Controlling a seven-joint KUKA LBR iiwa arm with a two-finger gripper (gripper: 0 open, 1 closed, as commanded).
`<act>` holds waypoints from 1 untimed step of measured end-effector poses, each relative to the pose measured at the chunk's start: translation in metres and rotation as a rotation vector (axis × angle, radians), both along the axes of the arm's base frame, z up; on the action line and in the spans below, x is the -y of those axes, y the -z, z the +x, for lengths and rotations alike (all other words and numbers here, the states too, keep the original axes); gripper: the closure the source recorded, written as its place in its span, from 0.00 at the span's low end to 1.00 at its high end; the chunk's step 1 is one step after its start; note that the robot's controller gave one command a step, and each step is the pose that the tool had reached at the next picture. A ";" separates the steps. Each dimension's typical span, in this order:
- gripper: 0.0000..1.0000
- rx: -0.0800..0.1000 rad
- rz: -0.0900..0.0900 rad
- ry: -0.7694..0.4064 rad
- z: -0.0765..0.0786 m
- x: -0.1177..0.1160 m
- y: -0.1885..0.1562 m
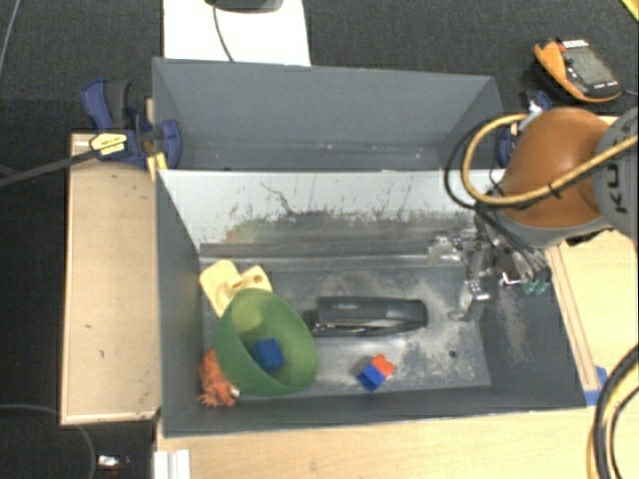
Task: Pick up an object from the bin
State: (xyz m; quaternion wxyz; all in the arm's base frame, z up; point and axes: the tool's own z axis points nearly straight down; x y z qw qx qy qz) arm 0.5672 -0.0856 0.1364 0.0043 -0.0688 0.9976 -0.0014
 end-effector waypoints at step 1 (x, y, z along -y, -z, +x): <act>0.00 -0.004 -0.001 -0.088 -0.008 -0.039 0.023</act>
Offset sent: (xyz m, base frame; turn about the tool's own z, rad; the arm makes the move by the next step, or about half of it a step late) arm 0.0110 0.0628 -0.0445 -0.2357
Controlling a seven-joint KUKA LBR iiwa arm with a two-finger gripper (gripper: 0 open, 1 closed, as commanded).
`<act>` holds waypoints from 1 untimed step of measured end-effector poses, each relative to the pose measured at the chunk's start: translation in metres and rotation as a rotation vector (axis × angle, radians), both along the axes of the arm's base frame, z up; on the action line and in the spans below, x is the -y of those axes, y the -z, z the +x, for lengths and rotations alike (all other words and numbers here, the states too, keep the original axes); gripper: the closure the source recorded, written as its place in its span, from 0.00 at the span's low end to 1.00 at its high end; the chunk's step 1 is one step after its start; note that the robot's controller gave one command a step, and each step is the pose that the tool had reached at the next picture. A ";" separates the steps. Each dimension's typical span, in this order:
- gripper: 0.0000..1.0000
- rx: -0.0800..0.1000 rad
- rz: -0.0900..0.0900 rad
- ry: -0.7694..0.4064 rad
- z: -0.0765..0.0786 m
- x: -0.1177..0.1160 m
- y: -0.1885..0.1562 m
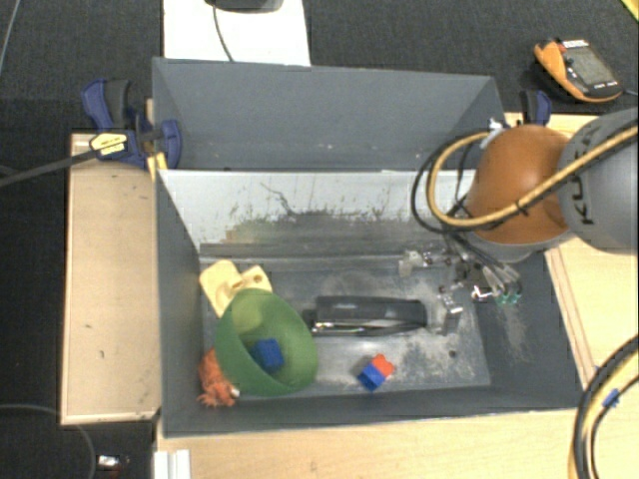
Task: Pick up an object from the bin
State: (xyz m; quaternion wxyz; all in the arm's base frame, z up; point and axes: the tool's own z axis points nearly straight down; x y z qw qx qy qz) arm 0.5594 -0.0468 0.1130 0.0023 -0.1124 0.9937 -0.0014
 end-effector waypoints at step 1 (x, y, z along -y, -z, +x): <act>0.00 -0.002 -0.006 -0.079 0.011 -0.008 0.010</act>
Offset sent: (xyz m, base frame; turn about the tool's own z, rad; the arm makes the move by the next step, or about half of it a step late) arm 0.0000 0.0000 0.0000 0.0000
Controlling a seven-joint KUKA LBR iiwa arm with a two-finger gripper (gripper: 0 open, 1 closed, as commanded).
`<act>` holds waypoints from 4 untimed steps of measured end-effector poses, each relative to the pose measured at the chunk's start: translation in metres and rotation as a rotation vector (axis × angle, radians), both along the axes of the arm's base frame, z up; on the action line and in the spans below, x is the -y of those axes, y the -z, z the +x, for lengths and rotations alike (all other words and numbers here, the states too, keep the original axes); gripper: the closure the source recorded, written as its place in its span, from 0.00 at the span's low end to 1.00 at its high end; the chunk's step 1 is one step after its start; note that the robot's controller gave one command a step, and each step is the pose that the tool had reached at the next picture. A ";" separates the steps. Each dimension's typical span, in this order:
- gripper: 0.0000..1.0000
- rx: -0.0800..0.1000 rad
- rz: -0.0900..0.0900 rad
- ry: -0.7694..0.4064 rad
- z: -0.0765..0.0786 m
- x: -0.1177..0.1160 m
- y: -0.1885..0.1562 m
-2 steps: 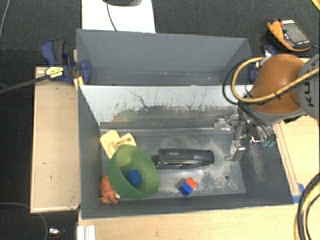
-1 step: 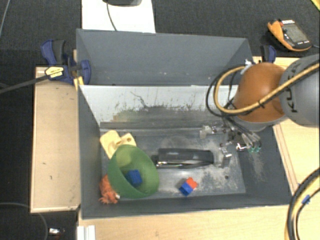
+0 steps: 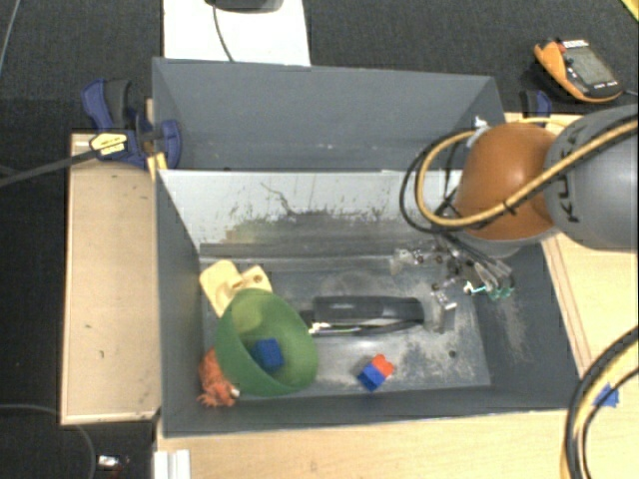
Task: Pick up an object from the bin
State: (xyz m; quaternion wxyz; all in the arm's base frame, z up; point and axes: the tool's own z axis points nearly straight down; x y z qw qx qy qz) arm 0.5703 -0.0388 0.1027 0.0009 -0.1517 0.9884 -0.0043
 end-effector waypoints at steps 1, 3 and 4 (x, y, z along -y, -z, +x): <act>0.00 0.001 0.001 -0.066 0.009 -0.012 0.009; 0.00 0.000 0.002 -0.209 -0.013 -0.097 0.000; 1.00 0.000 0.001 -0.208 -0.013 -0.094 0.001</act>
Offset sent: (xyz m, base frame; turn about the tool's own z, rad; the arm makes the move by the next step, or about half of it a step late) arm 0.0090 0.0694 -0.0215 -0.3137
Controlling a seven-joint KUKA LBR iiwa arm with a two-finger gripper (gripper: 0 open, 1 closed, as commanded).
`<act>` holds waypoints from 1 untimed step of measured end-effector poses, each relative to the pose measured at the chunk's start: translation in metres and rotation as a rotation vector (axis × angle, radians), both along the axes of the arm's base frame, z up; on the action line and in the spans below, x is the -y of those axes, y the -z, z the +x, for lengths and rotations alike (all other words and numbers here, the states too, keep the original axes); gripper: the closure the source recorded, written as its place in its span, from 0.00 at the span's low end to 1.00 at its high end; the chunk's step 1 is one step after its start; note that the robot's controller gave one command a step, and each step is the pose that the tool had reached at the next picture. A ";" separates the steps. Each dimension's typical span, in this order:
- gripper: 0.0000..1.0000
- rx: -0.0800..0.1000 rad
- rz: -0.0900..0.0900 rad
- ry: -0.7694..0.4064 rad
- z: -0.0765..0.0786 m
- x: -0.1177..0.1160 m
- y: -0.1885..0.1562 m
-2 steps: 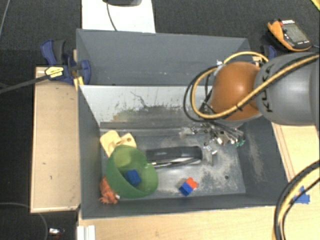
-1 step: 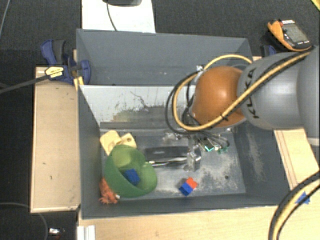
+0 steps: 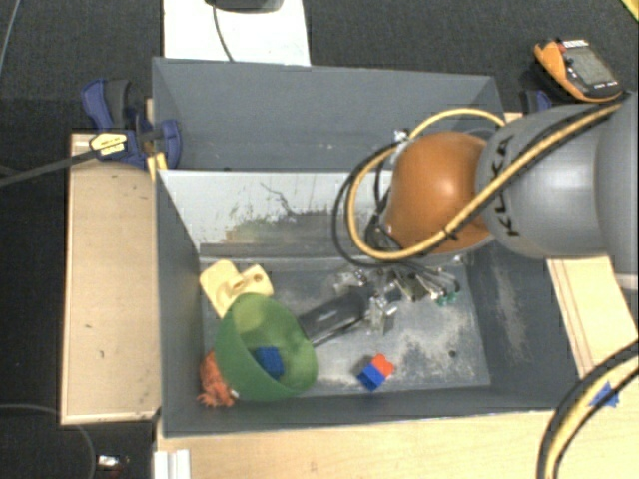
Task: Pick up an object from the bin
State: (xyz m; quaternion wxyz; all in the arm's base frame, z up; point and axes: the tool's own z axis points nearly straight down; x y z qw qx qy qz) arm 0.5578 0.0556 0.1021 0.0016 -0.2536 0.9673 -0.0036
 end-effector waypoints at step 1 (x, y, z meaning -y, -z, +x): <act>1.00 0.000 0.000 0.000 0.000 0.000 0.000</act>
Offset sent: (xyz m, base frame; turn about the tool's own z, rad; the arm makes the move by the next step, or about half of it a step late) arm -0.0378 0.0023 0.0121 -0.0032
